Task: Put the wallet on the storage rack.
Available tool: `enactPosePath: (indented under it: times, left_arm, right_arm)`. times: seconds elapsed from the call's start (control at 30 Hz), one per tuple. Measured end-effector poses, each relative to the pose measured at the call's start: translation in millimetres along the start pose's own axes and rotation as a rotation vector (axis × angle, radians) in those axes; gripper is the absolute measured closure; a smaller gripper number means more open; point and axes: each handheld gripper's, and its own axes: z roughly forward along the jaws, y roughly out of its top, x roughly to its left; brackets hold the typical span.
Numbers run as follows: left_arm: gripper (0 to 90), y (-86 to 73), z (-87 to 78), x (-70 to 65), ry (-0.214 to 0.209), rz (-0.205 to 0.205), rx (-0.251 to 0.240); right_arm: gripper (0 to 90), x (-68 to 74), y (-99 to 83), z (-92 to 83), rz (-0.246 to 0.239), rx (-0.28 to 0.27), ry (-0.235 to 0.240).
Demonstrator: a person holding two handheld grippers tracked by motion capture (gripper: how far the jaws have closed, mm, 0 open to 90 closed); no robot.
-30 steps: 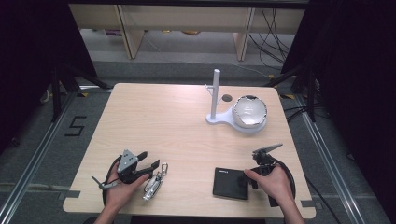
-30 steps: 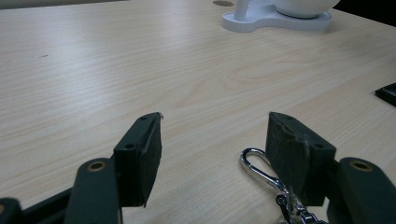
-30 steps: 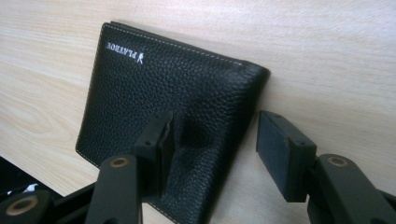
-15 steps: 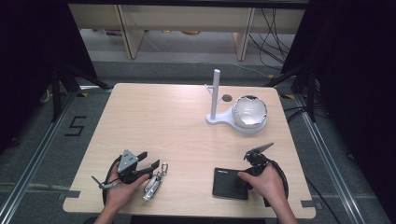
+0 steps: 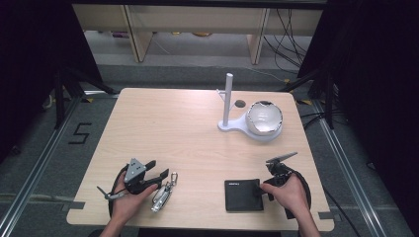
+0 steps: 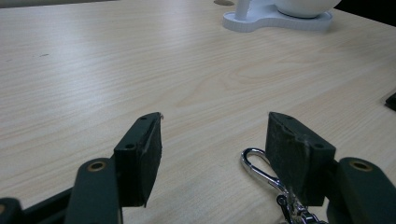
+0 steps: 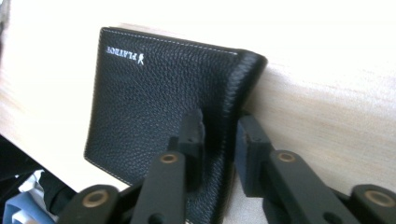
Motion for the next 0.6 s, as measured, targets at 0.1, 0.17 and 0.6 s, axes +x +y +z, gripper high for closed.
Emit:
enactPosePath:
  times: [0.1, 0.17, 0.6]
  left_arm:
    - [35.9, 0.0, -0.5, 0.2, 0.000, 0.001, 0.000]
    - [35.9, -0.2, 0.0, 0.7, -0.008, 0.000, -0.006]
    - [35.7, -0.3, 0.2, 1.1, -0.011, -0.007, -0.006]
  right_arm:
    - [80.2, 6.7, 2.3, -8.0, -0.037, -0.009, -0.010]
    - [81.0, 13.3, 6.4, -20.5, -0.107, -0.017, -0.013]
    - [82.0, 34.2, 24.1, -80.5, -0.273, -0.118, -0.211]
